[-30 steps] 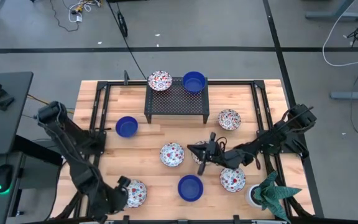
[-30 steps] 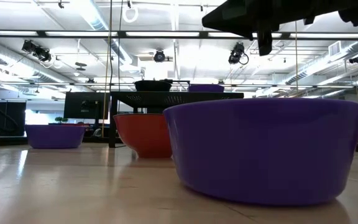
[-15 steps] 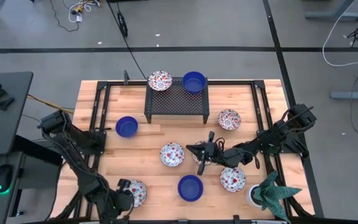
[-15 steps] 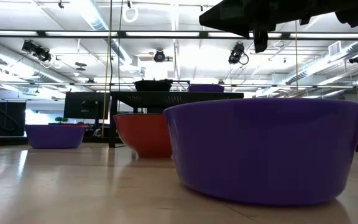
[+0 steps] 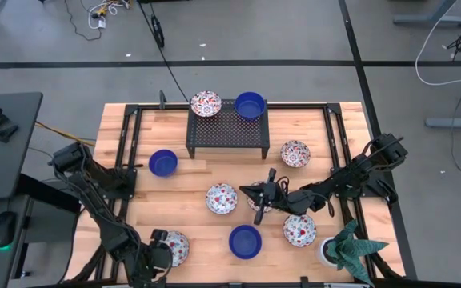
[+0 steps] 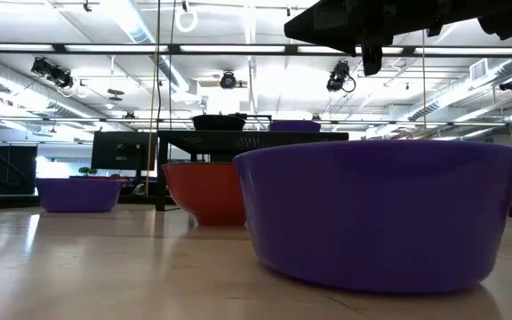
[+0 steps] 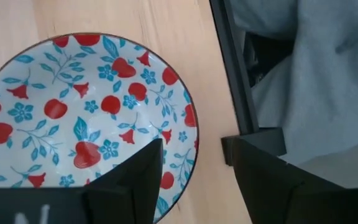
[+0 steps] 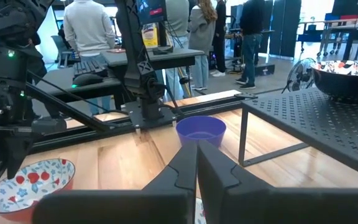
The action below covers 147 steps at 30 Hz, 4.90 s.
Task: Pick & Place Mini bowls
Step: Put the left red bowl on the shelf
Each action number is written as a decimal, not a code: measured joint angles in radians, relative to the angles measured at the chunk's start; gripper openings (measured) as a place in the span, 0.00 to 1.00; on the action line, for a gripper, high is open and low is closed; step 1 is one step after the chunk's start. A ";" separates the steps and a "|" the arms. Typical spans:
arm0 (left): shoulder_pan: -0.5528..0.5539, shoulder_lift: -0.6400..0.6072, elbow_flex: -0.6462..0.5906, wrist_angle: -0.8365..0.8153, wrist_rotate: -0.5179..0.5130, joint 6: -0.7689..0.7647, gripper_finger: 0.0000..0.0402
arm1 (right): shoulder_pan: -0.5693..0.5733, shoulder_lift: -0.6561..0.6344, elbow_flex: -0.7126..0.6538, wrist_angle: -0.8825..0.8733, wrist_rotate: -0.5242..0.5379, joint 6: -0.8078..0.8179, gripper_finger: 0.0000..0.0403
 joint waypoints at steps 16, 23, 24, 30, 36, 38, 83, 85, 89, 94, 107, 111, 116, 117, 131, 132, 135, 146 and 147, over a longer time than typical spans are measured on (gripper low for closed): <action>-0.018 0.085 0.000 0.011 -0.083 0.070 0.39 | 0.000 0.000 0.000 0.000 0.000 0.014 0.04; -0.029 0.085 0.000 0.048 -0.166 0.072 0.32 | 0.000 0.000 0.000 0.000 0.000 0.014 0.04; -0.029 0.085 0.000 0.050 -0.172 0.072 0.31 | 0.000 0.000 0.000 0.000 0.000 0.013 0.04; -0.031 0.088 0.000 0.049 -0.198 0.072 0.26 | 0.000 0.000 0.000 0.000 0.000 0.013 0.04; -0.033 0.119 0.000 0.051 -0.165 0.078 0.24 | 0.000 0.000 0.000 0.000 0.000 0.013 0.04; -0.033 0.130 0.000 0.052 -0.162 0.077 0.25 | 0.000 0.000 0.000 0.000 0.000 0.013 0.04; 0.051 0.023 0.024 0.029 -0.348 0.272 0.02 | 0.043 0.000 0.000 -0.005 0.000 -0.018 0.04; 0.073 0.008 0.047 0.006 -0.347 0.315 0.02 | 0.059 0.000 0.000 -0.005 0.001 -0.030 0.04; 0.116 -0.004 0.159 -0.136 -0.335 0.397 0.02 | 0.084 0.000 0.000 -0.004 0.001 -0.055 0.04; 0.168 -0.004 0.348 -0.418 -0.332 0.452 0.02 | 0.106 0.000 0.000 -0.005 0.001 -0.065 0.04; 0.491 -0.145 0.387 -0.437 -0.318 0.914 0.02 | 0.163 0.000 0.000 -0.072 0.001 0.043 0.04; 0.636 -0.148 0.370 -0.330 -0.236 1.114 0.02 | 0.168 0.000 0.000 -0.081 0.002 0.069 0.04; 0.816 -0.145 0.371 -0.175 -0.109 1.285 0.02 | 0.168 0.000 0.000 -0.081 0.003 0.089 0.04; 0.850 -0.145 0.371 -0.164 -0.085 1.300 0.02 | 0.168 0.000 0.000 -0.082 0.004 0.093 0.04; 1.174 -0.137 0.243 0.003 0.042 1.325 0.02 | 0.167 0.000 0.000 -0.080 0.004 0.097 0.04; 1.181 -0.137 0.230 0.016 0.043 1.326 0.02 | 0.167 0.000 0.000 -0.080 0.004 0.097 0.04; 1.192 -0.137 0.183 0.100 0.042 1.328 0.02 | 0.167 0.000 0.000 -0.080 0.004 0.095 0.04; 1.192 -0.137 0.095 0.167 0.030 1.328 0.03 | 0.164 0.000 0.000 -0.080 0.004 0.093 0.04; 1.192 -0.137 0.096 0.171 0.030 1.328 0.03 | 0.164 0.000 0.000 -0.080 0.004 0.093 0.04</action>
